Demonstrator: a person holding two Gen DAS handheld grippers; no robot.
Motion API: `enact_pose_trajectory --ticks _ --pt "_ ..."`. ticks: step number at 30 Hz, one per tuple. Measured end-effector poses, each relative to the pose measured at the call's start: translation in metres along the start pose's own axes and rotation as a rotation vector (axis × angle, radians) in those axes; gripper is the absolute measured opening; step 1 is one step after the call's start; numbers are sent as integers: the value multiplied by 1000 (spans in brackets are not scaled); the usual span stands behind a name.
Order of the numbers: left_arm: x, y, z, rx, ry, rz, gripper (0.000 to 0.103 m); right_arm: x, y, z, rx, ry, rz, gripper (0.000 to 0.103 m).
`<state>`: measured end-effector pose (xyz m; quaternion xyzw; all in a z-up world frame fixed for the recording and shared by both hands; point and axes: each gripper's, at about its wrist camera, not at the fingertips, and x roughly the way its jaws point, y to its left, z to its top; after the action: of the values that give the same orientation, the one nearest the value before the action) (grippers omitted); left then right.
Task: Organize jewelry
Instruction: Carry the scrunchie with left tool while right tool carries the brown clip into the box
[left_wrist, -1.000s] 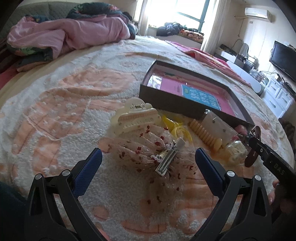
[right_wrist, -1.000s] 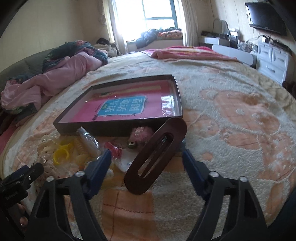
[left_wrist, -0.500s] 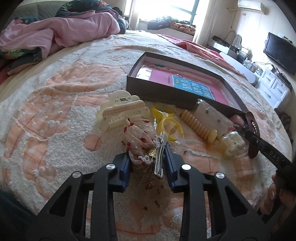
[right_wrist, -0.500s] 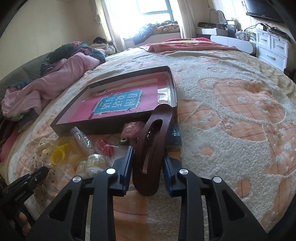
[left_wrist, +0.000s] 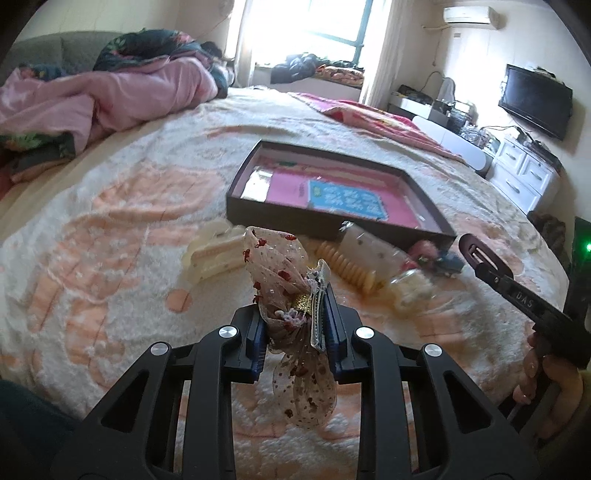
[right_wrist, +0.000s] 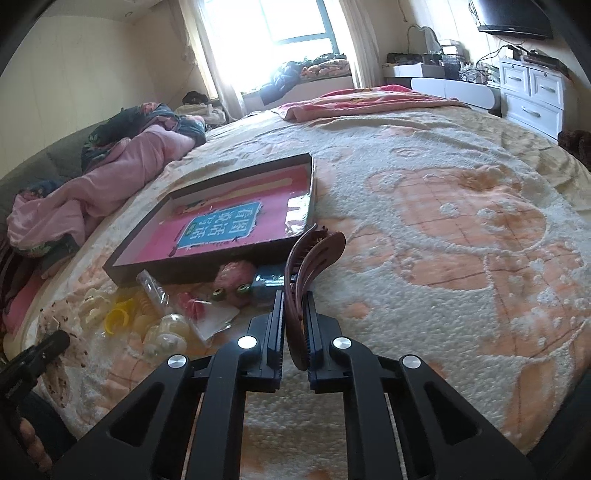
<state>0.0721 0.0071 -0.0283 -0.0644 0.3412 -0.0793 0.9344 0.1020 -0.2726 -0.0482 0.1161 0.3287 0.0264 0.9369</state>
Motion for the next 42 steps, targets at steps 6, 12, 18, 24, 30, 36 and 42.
enact_pose_trajectory --ticks 6,12,18,24,30,36,42 --pt "7 -15 21 27 -25 -32 18 -14 -5 11 -22 -58 8 10" --pt "23 -24 46 38 -46 -50 18 -15 0 25 -68 -82 35 10" --pt "57 -24 77 35 -16 -56 19 -6 15 37 -126 -70 85 10" --pt "84 -17 100 37 8 -41 19 10 27 47 -155 -48 114 10" --pt "115 -14 117 48 51 -32 20 25 33 62 -164 -47 112 10" --pt "140 -8 118 43 97 -24 22 45 36 77 -171 -45 107 10" --pt "153 -2 115 43 127 -2 23 68 39 84 -185 -27 98 10"
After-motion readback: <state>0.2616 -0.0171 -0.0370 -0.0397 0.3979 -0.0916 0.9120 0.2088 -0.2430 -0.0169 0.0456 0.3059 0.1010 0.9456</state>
